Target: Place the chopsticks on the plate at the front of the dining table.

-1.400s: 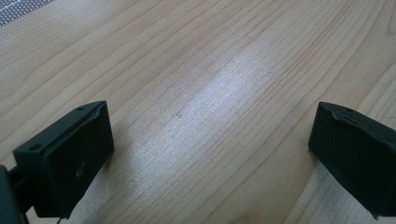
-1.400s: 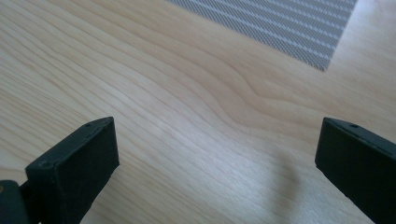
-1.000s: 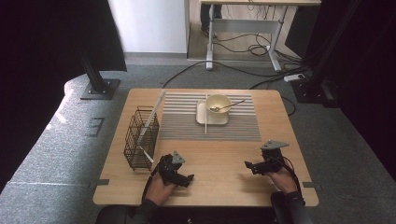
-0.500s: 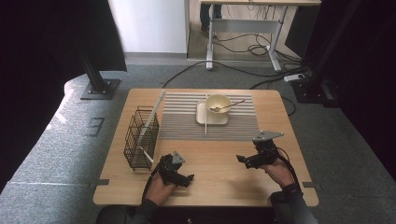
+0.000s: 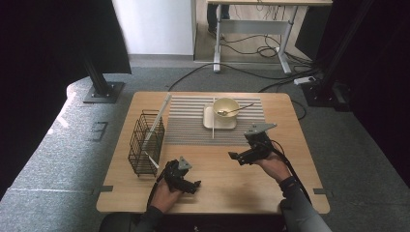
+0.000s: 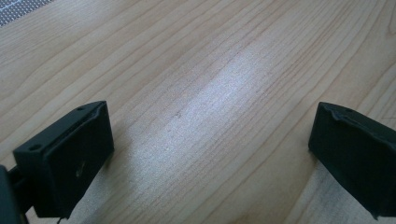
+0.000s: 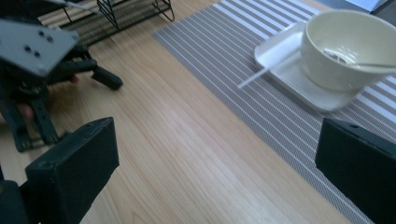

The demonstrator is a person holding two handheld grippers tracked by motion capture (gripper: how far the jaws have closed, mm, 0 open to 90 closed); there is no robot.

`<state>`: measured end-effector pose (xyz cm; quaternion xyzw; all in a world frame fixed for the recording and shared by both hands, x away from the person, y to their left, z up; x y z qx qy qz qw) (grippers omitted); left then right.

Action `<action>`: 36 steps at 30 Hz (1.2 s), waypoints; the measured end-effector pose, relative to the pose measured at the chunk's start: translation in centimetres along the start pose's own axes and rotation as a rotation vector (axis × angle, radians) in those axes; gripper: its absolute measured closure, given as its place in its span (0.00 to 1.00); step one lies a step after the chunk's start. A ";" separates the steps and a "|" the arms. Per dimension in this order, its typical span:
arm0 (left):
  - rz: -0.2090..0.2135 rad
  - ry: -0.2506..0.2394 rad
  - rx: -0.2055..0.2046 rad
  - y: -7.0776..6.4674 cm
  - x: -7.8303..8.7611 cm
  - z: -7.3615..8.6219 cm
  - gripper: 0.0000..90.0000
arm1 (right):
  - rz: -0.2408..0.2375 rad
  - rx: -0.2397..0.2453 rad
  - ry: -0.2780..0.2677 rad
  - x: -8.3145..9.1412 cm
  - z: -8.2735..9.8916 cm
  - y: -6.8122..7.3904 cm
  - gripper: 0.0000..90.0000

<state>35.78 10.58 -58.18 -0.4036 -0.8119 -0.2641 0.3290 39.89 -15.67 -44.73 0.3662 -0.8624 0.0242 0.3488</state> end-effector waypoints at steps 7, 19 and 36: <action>0.002 -0.004 -0.004 -0.1 0.0 0.0 0.00 | -0.033 0.012 0.012 -1.2 -2.3 1.8 0.00; 0.002 -0.006 -0.004 -0.1 0.0 0.0 0.00 | -0.118 0.091 0.049 -3.7 -4.9 6.1 0.00; 0.002 -0.004 -0.005 -0.1 0.0 0.0 0.00 | -0.245 0.173 0.072 -6.2 -6.8 11.9 0.00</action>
Point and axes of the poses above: each handheld gripper's, and its own axes: x roughly backward along the jaws, z roughly out of its underside, y roughly to its left, the point moved 3 cm from there along -x, roughly forward along the jaws, and after that the axes turned 15 degrees about -x, right-handed, at the moved point
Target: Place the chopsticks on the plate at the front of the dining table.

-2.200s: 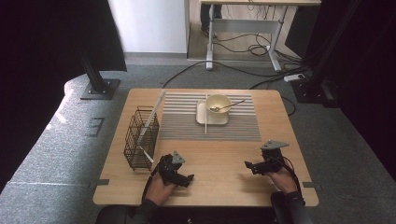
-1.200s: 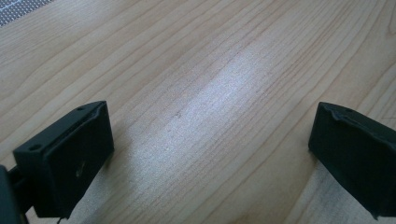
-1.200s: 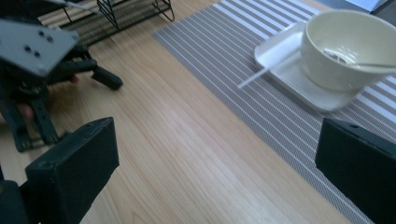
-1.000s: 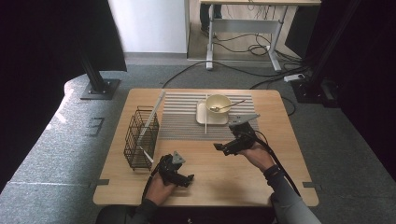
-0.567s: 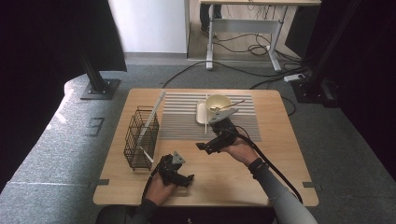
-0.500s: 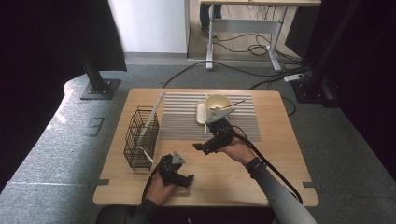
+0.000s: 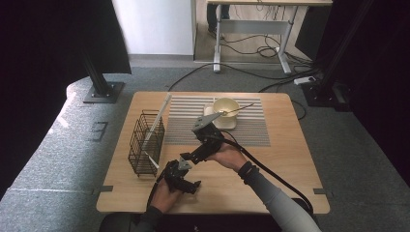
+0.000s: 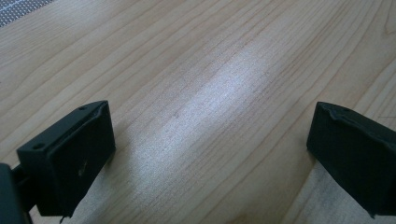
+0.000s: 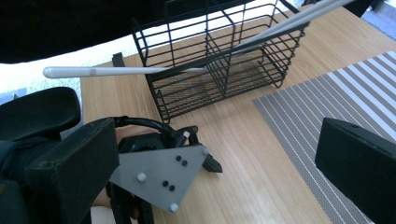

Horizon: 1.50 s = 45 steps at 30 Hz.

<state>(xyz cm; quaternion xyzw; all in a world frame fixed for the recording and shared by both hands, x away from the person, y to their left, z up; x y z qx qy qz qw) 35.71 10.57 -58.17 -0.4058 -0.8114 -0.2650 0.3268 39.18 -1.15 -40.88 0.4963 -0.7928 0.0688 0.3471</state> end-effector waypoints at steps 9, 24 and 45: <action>0.001 -0.001 0.003 0.0 0.0 0.0 0.00 | -0.052 0.038 0.007 -1.3 -0.9 2.4 0.00; -0.001 -0.003 0.004 0.0 0.0 0.0 0.00 | -0.112 0.071 0.059 -4.2 -2.0 6.0 0.00; -0.001 -0.002 0.002 0.0 0.0 0.0 0.00 | 0.053 0.037 0.015 -5.1 -3.5 2.6 0.17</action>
Point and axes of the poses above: each handheld gripper's, and its own axes: x roughly backward along the jaws, z roughly out of its underside, y roughly to its left, the point moved 3 cm from there along -x, roughly forward along the jaws, and after that the axes turned 15 degrees about -x, right-handed, at the moved point
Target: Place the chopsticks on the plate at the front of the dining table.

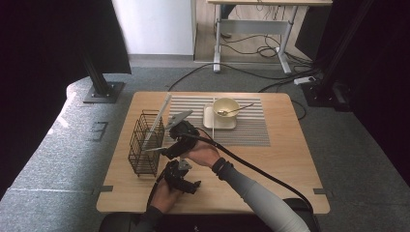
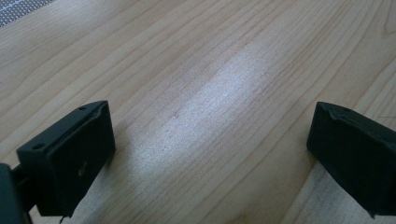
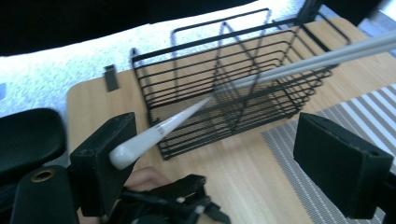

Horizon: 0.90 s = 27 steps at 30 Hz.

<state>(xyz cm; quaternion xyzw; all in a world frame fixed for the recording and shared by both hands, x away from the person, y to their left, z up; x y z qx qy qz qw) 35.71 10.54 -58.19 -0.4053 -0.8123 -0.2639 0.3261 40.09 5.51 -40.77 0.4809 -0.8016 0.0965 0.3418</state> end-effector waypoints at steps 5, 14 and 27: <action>0.000 -0.002 0.000 0.0 0.0 0.0 0.00 | 0.013 0.009 -0.023 -0.6 -0.2 -0.8 0.32; 0.003 0.000 -0.003 0.0 0.0 0.0 0.00 | -0.053 0.039 -0.058 -1.5 -0.4 -1.5 0.72; 0.001 0.000 0.002 0.0 0.0 0.0 0.00 | -0.081 0.055 -0.042 -1.6 -0.5 -1.8 0.92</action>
Point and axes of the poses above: each handheld gripper's, and its own axes: x roughly backward along the jaws, z roughly out of its underside, y roughly to its left, the point moved 3 cm from there along -x, roughly forward along the jaws, and after that the axes turned 15 degrees about -x, right-handed, at the moved point
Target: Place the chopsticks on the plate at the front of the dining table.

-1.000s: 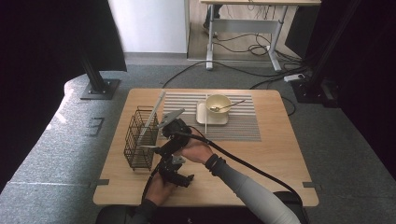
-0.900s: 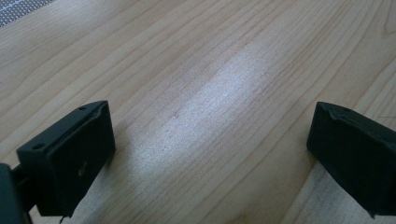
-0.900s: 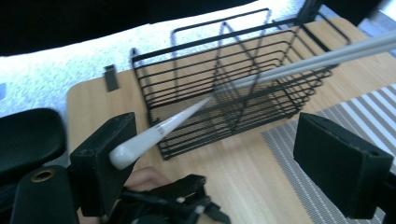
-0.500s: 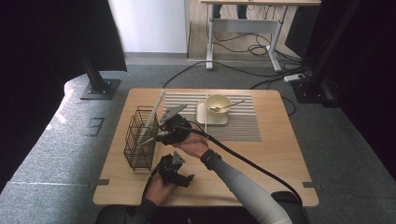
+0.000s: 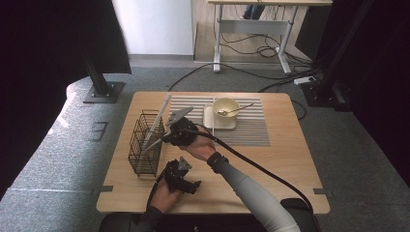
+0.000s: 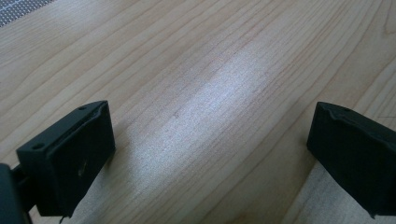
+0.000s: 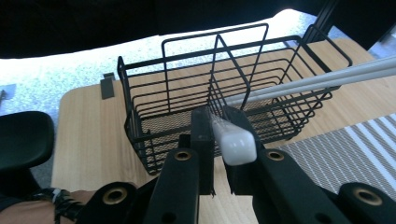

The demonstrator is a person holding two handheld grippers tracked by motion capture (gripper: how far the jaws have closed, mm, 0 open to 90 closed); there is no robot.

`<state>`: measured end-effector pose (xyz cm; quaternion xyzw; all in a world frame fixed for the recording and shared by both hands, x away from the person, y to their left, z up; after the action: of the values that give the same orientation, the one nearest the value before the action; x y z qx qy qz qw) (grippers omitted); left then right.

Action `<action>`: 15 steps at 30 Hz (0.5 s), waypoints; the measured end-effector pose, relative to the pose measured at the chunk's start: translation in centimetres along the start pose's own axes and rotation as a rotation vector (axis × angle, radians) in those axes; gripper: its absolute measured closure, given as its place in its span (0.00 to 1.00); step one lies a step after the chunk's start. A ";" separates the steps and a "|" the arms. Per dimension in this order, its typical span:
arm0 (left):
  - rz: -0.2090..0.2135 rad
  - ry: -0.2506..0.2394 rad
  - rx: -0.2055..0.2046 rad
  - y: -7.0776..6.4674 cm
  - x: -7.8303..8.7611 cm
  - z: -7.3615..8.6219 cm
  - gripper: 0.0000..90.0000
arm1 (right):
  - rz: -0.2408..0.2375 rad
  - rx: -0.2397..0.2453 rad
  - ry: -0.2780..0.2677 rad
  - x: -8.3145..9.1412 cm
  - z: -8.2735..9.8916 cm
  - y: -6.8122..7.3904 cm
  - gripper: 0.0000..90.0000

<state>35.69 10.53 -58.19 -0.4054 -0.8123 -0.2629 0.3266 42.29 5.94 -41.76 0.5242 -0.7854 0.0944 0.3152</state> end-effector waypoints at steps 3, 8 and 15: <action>-0.002 0.000 -0.002 0.0 0.0 0.0 0.00 | -0.008 -0.007 0.001 0.2 -0.1 0.1 0.92; -0.001 0.000 0.002 0.0 0.0 0.0 0.00 | -0.020 0.000 0.003 1.0 -0.4 0.2 0.92; -0.001 0.001 -0.002 0.0 0.0 0.0 0.00 | -0.034 -0.007 -0.021 3.0 -1.2 0.2 0.92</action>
<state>35.70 10.54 -58.19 -0.4052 -0.8122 -0.2639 0.3264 41.80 4.31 -38.99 0.5375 -0.7799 0.0809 0.3103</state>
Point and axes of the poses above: each handheld gripper's, and its own axes: x roughly backward along the jaws, z roughly out of its underside, y roughly to its left, the point moved 3 cm from there along -x, roughly forward along the jaws, and after that the axes turned 15 degrees about -x, right-handed, at the moved point
